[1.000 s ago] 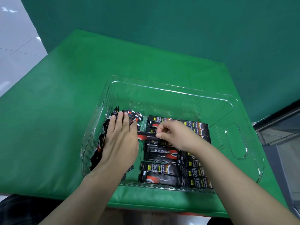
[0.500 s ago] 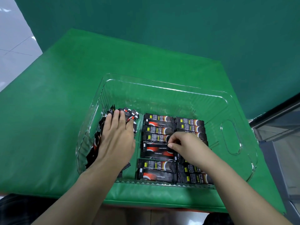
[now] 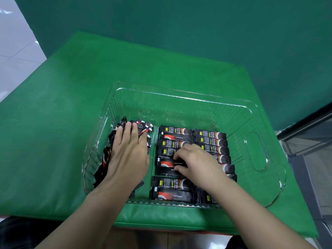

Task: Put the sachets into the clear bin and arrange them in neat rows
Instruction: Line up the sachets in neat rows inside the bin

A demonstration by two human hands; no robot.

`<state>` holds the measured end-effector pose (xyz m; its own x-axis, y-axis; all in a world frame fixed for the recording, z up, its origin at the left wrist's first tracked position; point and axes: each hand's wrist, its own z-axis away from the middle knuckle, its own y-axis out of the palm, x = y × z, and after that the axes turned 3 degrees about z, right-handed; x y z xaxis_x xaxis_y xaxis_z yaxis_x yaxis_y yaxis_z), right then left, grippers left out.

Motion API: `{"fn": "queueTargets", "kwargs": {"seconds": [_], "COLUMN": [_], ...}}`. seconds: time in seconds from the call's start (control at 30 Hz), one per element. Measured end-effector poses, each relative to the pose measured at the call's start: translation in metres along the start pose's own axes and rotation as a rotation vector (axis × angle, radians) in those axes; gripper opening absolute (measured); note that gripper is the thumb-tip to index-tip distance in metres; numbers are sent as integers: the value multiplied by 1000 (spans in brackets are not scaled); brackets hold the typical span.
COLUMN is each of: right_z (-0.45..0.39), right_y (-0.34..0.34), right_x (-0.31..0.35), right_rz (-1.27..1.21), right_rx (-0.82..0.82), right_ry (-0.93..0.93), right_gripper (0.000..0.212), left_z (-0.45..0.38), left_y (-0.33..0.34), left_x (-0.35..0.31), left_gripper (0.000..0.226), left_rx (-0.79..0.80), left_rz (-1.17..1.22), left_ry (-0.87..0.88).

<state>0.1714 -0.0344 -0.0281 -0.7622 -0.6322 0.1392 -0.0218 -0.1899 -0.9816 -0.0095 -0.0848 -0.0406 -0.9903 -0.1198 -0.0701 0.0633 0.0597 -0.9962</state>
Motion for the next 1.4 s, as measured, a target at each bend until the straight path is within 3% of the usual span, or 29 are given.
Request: {"fn": "queueTargets", "kwargs": {"seconds": [0.37,0.5,0.6,0.77,0.97,1.4], "right_z": [-60,-85,-88,-85,-72,11], "right_y": [-20,-11,-6,-5,-20,-18], "right_x": [24,35,38,38,25,-11], "right_rz": [-381,-382,-392,-468,-515,-610], "right_rx": [-18,96,90,19,-105,9], "right_ry": [103,97,67,33,118,371], "right_gripper": [28,30,21,7,8,18], "left_z": [1,-1,-1,-1,1,1], "left_y": [-2,4,6,8,3,-2], "left_x": [-2,0,1,1,-1,-3], "left_gripper": [83,85,86,85,83,82], "left_rx": [-60,-66,-65,-72,-96,-106], "left_rz": [92,91,78,68,98,109], "left_ry": [-36,-56,-61,-61,-57,-53]}}
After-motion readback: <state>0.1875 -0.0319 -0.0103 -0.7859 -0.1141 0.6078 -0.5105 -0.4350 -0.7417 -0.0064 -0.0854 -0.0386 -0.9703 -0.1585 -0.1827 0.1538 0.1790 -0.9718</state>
